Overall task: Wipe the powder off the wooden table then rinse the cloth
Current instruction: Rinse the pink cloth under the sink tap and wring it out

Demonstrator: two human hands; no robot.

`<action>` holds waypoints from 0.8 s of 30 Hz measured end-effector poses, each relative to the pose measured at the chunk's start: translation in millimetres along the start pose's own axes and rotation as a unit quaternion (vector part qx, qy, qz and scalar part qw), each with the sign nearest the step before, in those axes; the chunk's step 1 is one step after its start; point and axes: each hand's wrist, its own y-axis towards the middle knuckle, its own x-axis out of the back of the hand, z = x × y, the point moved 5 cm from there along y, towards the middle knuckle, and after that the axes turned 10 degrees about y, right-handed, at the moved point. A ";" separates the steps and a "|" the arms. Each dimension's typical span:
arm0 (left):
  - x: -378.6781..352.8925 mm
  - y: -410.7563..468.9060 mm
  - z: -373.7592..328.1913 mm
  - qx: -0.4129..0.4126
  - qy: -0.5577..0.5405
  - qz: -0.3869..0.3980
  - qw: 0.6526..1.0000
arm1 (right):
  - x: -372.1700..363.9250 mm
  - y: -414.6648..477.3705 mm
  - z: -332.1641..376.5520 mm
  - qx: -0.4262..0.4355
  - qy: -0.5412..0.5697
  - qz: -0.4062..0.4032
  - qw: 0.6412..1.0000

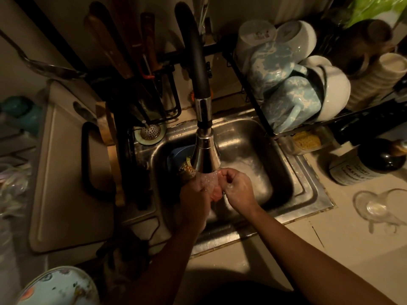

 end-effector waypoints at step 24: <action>6.1 1.8 -15.3 -0.017 -0.028 0.037 0.999 | 1.7 -1.9 7.2 -0.044 0.039 0.016 0.998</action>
